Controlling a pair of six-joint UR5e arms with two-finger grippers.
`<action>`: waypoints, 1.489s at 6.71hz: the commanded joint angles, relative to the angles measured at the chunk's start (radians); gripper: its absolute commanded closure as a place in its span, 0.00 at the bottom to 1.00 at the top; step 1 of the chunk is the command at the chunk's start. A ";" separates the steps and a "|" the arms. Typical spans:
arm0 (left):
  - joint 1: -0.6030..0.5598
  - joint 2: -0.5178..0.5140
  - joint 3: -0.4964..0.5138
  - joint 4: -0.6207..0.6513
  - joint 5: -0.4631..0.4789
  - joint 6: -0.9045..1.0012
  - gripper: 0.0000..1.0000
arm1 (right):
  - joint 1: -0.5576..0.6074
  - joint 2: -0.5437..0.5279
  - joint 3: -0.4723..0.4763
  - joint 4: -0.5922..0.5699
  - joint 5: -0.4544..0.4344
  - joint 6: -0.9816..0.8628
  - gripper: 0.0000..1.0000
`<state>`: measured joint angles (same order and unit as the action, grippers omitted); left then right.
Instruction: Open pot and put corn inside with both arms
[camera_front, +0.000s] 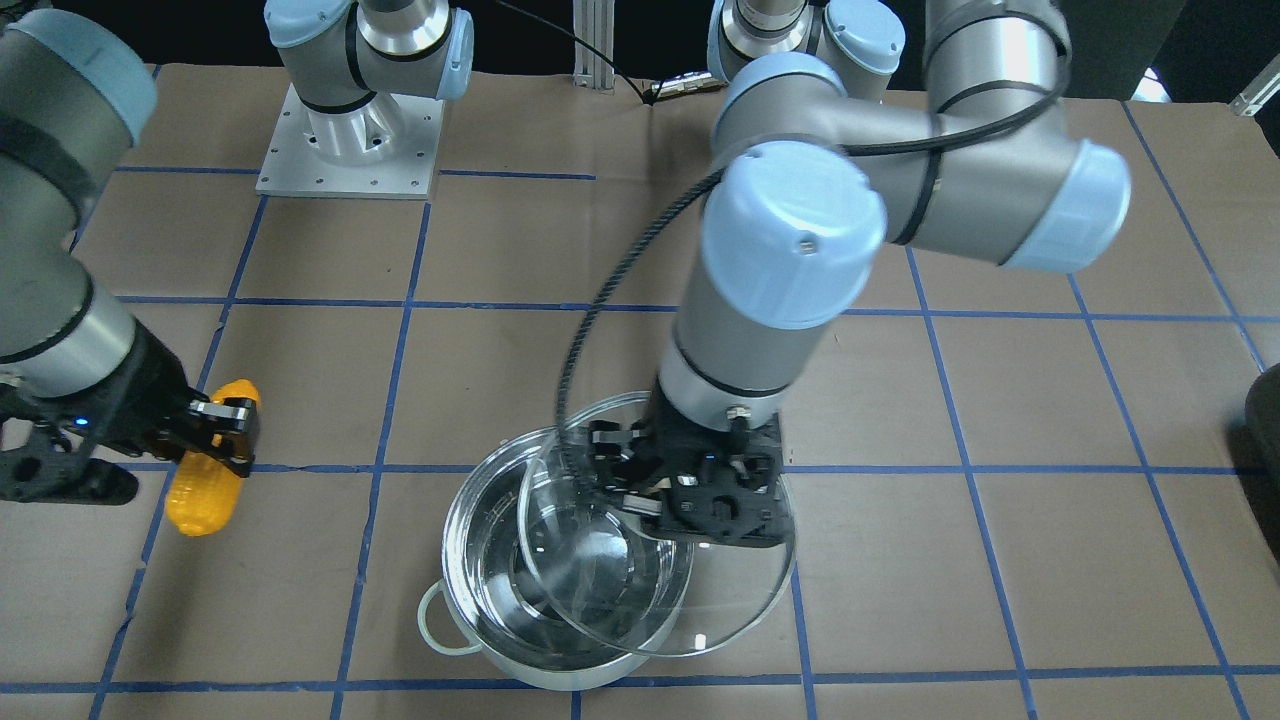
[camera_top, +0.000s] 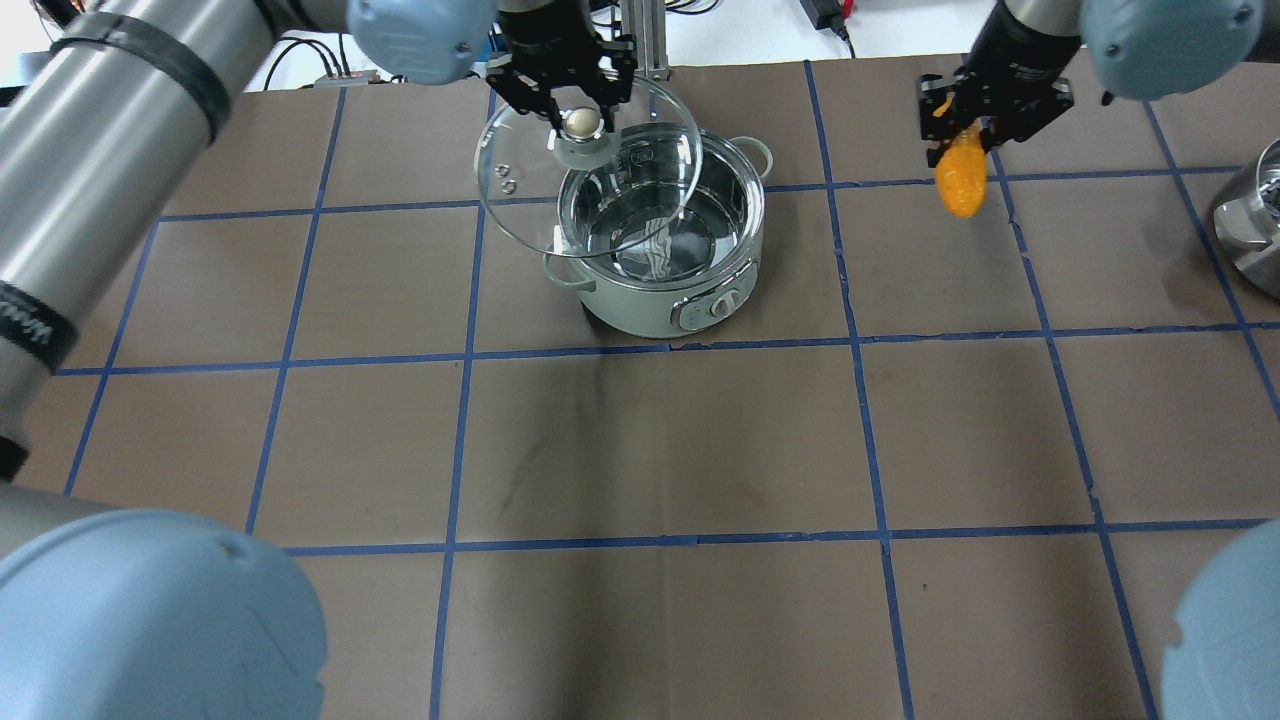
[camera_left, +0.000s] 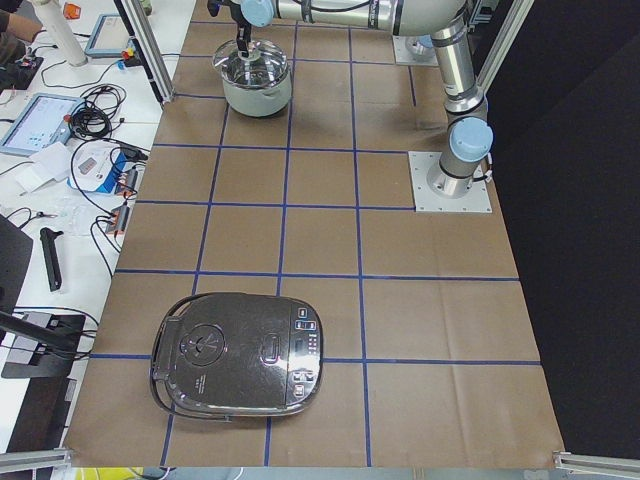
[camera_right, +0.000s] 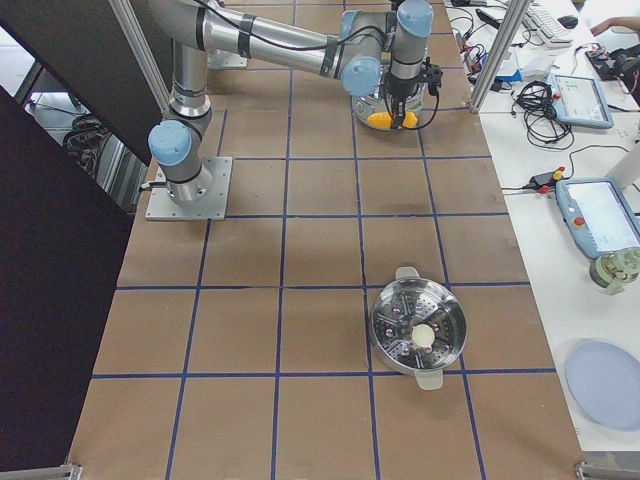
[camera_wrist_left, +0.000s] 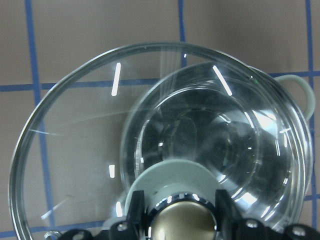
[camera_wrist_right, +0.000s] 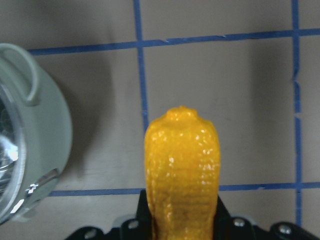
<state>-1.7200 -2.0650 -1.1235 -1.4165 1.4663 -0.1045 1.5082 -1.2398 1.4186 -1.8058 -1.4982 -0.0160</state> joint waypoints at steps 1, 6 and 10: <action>0.205 0.013 -0.045 -0.039 0.005 0.271 0.82 | 0.244 0.164 -0.073 -0.196 0.018 0.222 0.90; 0.310 -0.104 -0.350 0.415 0.002 0.431 0.83 | 0.363 0.326 -0.078 -0.405 -0.060 0.337 0.84; 0.310 -0.005 -0.332 0.301 0.006 0.445 0.00 | 0.363 0.320 -0.069 -0.394 -0.079 0.324 0.00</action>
<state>-1.4016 -2.1258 -1.4694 -1.0348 1.4693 0.3562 1.8714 -0.9126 1.3496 -2.2078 -1.5728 0.3141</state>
